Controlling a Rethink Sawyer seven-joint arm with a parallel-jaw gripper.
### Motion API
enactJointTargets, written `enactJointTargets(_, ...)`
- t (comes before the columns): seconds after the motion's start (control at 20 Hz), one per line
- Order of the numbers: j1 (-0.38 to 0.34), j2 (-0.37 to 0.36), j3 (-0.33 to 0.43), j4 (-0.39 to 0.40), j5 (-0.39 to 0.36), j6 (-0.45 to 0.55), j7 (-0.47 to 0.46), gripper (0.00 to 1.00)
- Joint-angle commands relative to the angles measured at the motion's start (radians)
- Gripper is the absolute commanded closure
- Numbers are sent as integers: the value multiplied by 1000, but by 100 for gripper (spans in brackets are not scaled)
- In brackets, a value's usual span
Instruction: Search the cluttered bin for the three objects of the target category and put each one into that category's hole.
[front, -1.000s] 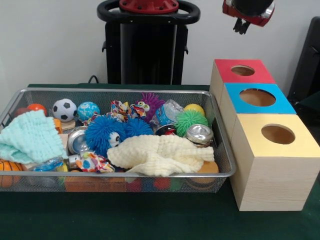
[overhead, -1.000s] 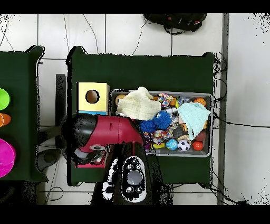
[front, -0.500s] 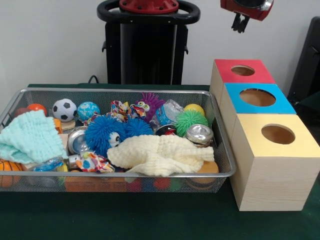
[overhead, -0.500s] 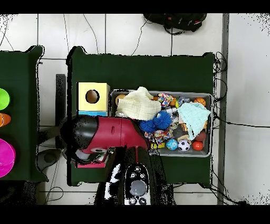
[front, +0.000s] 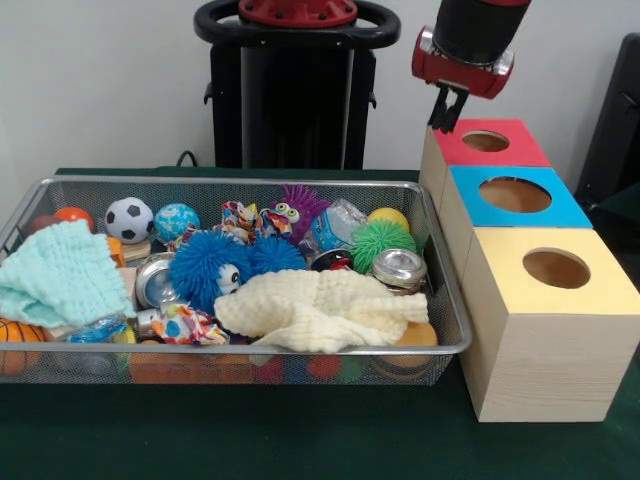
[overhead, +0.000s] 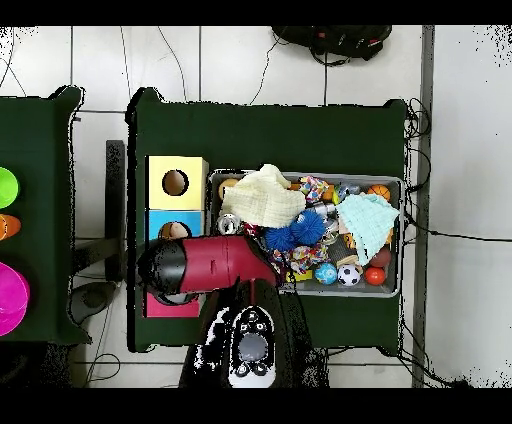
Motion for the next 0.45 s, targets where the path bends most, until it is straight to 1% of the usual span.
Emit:
enactJointTargets(0.05,4,45,-3,49,-86,-81,60,100)
enactJointTargets(0.3,10,36,-2,62,-83,-85,68,100)
enactJointTargets(0.45,1,33,0,65,-82,-87,60,100)
